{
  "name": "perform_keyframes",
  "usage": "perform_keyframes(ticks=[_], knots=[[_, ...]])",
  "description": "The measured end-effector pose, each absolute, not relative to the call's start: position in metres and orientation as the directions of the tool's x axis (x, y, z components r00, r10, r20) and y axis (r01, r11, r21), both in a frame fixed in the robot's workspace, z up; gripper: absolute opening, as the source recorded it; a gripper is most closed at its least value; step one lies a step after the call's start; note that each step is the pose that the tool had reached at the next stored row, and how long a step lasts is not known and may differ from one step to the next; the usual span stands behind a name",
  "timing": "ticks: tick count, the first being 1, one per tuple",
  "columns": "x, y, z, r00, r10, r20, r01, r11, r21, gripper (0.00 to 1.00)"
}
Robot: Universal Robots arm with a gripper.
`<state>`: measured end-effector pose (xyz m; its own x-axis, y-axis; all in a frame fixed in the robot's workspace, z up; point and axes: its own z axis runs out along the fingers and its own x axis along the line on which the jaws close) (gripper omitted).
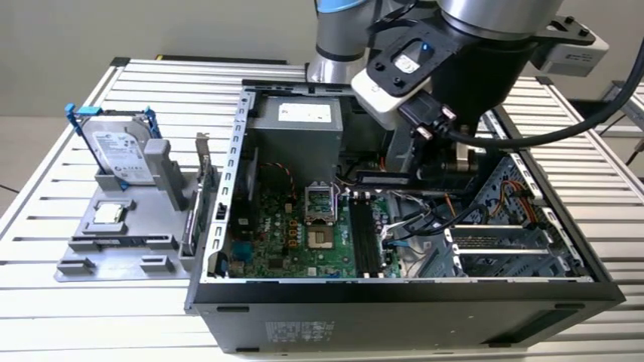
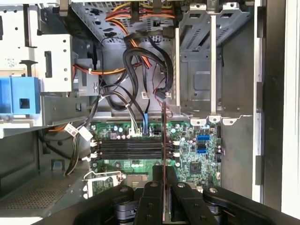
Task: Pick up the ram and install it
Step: 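Pick up the ram and move it above insertion slot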
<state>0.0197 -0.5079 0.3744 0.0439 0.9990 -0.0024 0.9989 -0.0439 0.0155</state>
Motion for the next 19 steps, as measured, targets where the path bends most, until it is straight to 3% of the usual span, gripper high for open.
perform_keyframes(ticks=[19], knots=[[0.0293,-0.5035,0.3743,0.057,0.998,-0.005,0.998,-0.057,0.016,0.00]])
